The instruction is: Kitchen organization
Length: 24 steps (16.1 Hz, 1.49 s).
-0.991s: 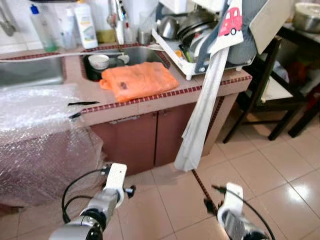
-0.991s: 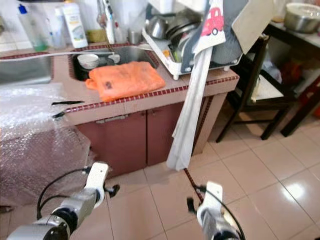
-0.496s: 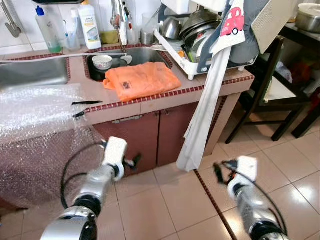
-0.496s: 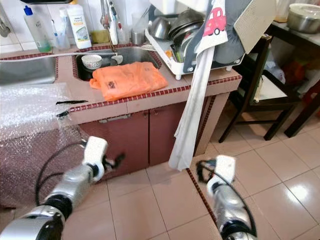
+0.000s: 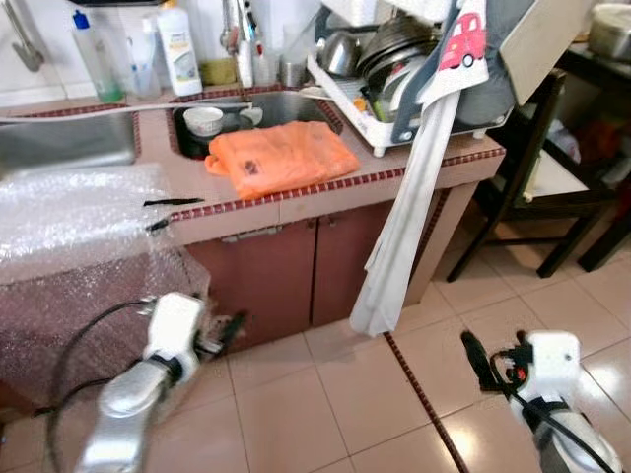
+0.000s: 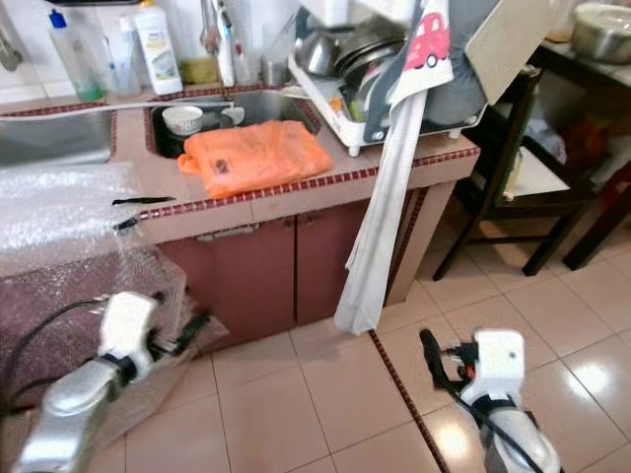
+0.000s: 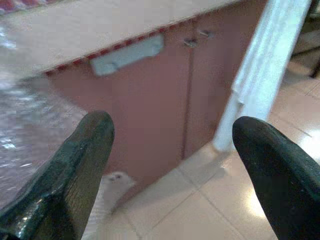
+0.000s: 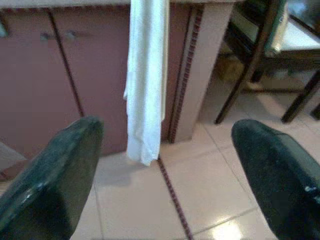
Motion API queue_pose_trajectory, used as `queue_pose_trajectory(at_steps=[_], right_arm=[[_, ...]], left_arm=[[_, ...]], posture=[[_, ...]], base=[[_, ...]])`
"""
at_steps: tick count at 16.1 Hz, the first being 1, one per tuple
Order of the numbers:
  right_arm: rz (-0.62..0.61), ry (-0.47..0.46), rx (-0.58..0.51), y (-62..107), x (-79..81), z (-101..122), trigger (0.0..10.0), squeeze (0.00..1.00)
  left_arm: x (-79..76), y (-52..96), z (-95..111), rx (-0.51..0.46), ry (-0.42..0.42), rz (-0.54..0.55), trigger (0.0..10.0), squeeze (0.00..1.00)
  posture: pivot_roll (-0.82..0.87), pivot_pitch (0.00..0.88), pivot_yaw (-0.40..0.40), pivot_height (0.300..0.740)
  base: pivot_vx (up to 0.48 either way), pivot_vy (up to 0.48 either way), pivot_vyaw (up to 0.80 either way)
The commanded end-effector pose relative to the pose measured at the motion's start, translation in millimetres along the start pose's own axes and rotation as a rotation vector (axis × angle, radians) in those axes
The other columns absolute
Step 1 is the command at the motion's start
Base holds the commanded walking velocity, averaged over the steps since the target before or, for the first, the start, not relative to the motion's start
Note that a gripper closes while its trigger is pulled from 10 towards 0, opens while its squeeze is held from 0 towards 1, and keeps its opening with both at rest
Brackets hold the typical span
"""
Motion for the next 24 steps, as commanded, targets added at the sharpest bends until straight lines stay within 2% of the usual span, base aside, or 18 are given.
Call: queue_pose_trajectory(at_steps=[1, 3, 5, 6, 8, 9, 11, 12, 13, 15, 16, 17, 19, 20, 21, 22, 24], right_arm=[[0.005, -0.031, -0.044, 3.9, 10.2, 21, 10.0, 0.0], [0.004, -0.049, -0.054, 8.2, 17.3, 23, 10.0, 0.0], [-0.039, -0.065, -0.071, 16.3, 21.4, 28, 10.0, 0.0], [-0.063, -0.089, -0.055, 19.5, 22.0, 30, 10.0, 0.0], [-0.08, -0.093, -0.078, 17.2, 25.8, 39, 10.0, 0.0], [-0.078, -0.065, -0.101, 15.2, 27.3, 47, 10.0, 0.0], [-0.134, -0.013, -0.161, 15.2, 18.3, 63, 10.0, 0.0], [-0.152, 0.003, -0.167, 16.2, 15.6, 65, 10.0, 0.0], [-0.2, 0.043, -0.204, 20.4, 7.7, 74, 10.0, 0.0], [-0.223, 0.061, -0.187, 20.7, 5.5, 72, 10.0, 0.0], [-0.226, 0.066, -0.18, 20.4, 5.3, 71, 10.0, 0.0], [-0.263, 0.152, -0.148, 16.2, 5.8, 69, 10.0, 0.0], [-0.243, 0.109, -0.196, 13.6, 13.5, 73, 10.0, 0.0], [-0.228, 0.102, -0.199, 15.1, 18.3, 73, 10.0, 0.0], [-0.209, 0.027, -0.173, 17.9, 20.9, 68, 10.0, 0.13], [-0.196, -0.02, -0.154, 19.7, 22.1, 64, 10.0, 1.0], [-0.217, -0.008, -0.171, 21.1, 20.1, 66, 10.0, 1.0]], left_arm=[[-2.9, 8.5, 4, -0.003, 0.026, 0.052, 10.0, 0.0], [-4.7, 18.8, 3, 0.0, 0.053, 0.096, 10.0, 0.0], [-10.2, 35.1, 3, -0.017, 0.039, 0.084, 10.0, 0.0], [-7.2, 42.7, 10, -0.061, 0.014, 0.132, 10.0, 0.0], [-1.9, 39.5, 19, -0.085, -0.02, 0.168, 10.0, 0.0], [-1.7, 35.6, 24, -0.091, -0.009, 0.164, 10.0, 0.0], [-0.1, 32.2, 48, -0.199, -0.033, 0.197, 10.0, 0.0], [-0.9, 32.3, 53, -0.22, -0.029, 0.198, 10.0, 0.0], [3.0, 33.0, 62, -0.263, -0.04, 0.274, 10.0, 0.0], [5.4, 34.1, 65, -0.278, -0.077, 0.318, 10.0, 0.0], [5.0, 33.5, 66, -0.282, -0.076, 0.319, 10.0, 0.0], [-1.9, 27.1, 68, -0.281, -0.056, 0.263, 10.0, 0.0], [-7.1, 22.5, 68, -0.272, -0.001, 0.239, 10.0, 0.0], [-7.5, 22.8, 68, -0.275, 0.021, 0.248, 10.0, 0.19], [-5.8, 23.6, 65, -0.259, 0.029, 0.268, 10.0, 1.0], [-6.1, 23.7, 64, -0.258, 0.043, 0.259, 10.0, 1.0], [-5.6, 24.3, 64, -0.258, 0.031, 0.272, 10.0, 1.0]], posture=[[-0.02, 0.036, -0.009, 0.74], [-0.02, 0.036, -0.012, 0.74], [-0.01, 0.043, -0.018, 0.74], [-0.02, 0.046, -0.019, 0.74], [-0.02, 0.055, -0.018, 0.74], [-0.02, 0.06, -0.018, 0.74], [-0.03, 0.073, -0.021, 0.74], [-0.03, 0.073, -0.021, 0.74], [-0.03, 0.082, -0.02, 0.74], [-0.03, 0.085, -0.022, 0.74], [-0.03, 0.085, -0.022, 0.74], [-0.04, 0.09, -0.023, 0.74], [-0.04, 0.093, -0.02, 0.74], [-0.04, 0.096, -0.017, 0.74], [-0.04, 0.097, -0.015, 0.74], [-0.04, 0.101, -0.013, 0.74], [-0.04, 0.105, -0.012, 0.74]], base=[[0.0, 0.0, 0.0], [0.0, 0.0, 0.0], [0.0, 0.0, 0.0], [0.0, 0.0, 0.0], [0.0, 0.0, 0.0], [0.0, 0.0, 0.0], [0.0, 0.0, 0.0], [0.0, 0.0, 0.0], [0.0, 0.0, 0.0], [0.0, 0.0, 0.0], [0.0, 0.0, 0.0], [0.0, 0.0, 0.0], [0.0, 0.0, 0.0], [0.0, 0.0, 0.0], [0.0, 0.0, 0.0], [0.0, 0.0, 0.0], [0.0, 0.0, 0.0]])
Point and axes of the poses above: a point about 5 cm out from each wrist's last joint towards the gripper, its own y axis pointing back from the gripper into the wrist, its own z axis along the axis of the wrist's last joint, x = y × z, the point moved 2 cm from there along -y, pointing out of the wrist towards the gripper, and after that the axes turned 7 degrees about y, right-handed, at the moved point
